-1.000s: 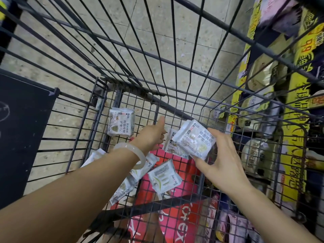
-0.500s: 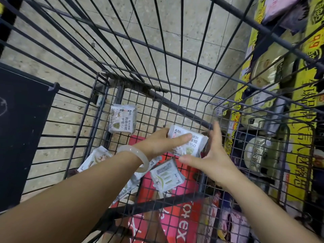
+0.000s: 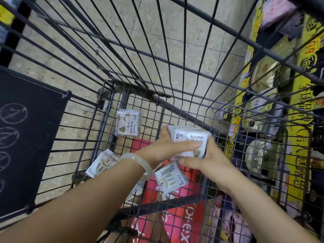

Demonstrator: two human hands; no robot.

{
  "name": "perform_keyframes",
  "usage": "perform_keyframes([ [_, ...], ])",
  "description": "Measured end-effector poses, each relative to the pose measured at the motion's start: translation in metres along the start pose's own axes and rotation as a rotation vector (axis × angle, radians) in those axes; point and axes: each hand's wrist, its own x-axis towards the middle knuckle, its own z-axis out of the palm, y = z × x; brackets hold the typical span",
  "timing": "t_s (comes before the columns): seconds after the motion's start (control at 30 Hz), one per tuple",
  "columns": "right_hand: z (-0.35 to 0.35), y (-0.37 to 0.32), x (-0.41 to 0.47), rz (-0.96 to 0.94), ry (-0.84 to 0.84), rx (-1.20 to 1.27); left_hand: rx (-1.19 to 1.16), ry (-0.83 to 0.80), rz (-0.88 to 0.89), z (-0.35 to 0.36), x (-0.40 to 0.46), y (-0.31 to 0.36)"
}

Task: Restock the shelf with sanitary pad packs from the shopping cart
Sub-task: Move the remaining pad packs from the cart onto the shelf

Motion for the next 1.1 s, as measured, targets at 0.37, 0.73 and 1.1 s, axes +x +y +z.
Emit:
perform_keyframes([
  [0.37, 0.056, -0.047, 0.014, -0.092, -0.069, -0.022, 0.038, 0.04, 0.185, -0.055, -0.048, 0.049],
  [0.73, 0.068, 0.007, 0.012, 0.013, 0.091, -0.795, -0.023, 0.223, 0.165, -0.102, -0.074, 0.03],
  [1.1, 0.074, 0.054, 0.0, 0.15, 0.015, -1.218, -0.057, 0.232, 0.043, -0.114, -0.084, 0.001],
])
